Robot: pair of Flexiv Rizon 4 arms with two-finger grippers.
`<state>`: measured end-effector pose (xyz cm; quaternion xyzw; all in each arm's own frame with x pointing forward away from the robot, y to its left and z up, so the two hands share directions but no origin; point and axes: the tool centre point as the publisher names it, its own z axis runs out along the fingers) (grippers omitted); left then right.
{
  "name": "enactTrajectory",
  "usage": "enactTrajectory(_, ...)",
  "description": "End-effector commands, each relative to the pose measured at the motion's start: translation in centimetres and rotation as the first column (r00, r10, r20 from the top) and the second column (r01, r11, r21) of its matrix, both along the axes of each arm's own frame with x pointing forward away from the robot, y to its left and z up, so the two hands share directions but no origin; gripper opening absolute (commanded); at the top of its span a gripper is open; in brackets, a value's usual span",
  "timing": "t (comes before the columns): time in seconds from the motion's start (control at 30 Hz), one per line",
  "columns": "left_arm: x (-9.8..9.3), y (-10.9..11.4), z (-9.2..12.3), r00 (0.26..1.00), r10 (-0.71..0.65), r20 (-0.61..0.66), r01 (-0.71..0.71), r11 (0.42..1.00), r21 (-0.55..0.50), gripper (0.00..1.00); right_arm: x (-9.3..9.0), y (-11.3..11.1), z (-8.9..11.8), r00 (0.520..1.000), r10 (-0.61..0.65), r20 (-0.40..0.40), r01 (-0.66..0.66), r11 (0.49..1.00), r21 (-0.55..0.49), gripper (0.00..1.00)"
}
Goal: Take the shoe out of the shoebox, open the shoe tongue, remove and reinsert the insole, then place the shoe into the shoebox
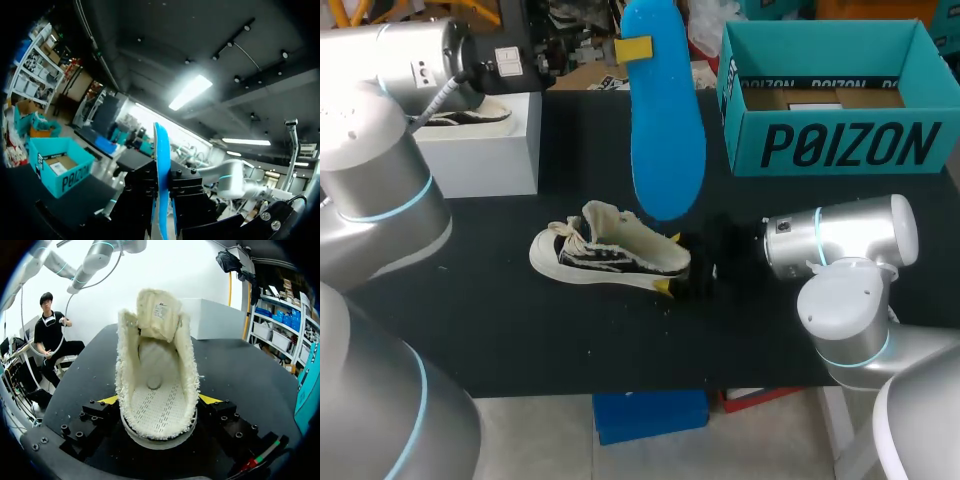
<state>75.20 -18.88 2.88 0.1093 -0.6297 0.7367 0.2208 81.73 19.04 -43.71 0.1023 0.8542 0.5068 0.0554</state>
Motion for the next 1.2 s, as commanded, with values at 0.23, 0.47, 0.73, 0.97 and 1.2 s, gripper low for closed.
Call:
enactTrajectory(0.23,-1.4,0.6,2.1,0.998,-0.056,0.027,0.056,0.998,0.000,0.00,-0.1,0.2,-0.3,1.000,-0.002,-0.001,0.002,1.000,-0.002,0.00)
enactTrajectory(0.47,-1.8,0.6,2.2,0.997,-0.071,0.012,0.070,0.998,0.005,0.00,-0.1,0.2,-0.3,1.000,-0.002,-0.001,0.002,1.000,-0.002,0.00)
enactTrajectory(0.73,-1.8,0.6,2.2,0.997,-0.071,0.012,0.070,0.998,0.005,0.00,-0.7,-0.2,1.0,1.000,0.002,0.006,-0.001,0.999,-0.032,1.00)
enactTrajectory(0.97,-1.8,0.6,2.2,0.997,-0.071,0.012,0.070,0.998,0.005,0.00,-0.9,-0.9,3.0,0.999,0.050,-0.017,-0.052,0.982,-0.182,1.00)
enactTrajectory(1.2,-1.8,0.6,2.2,0.997,-0.071,0.012,0.070,0.998,0.005,0.00,-0.7,-2.1,4.4,0.996,0.073,-0.051,-0.087,0.916,-0.391,1.00)
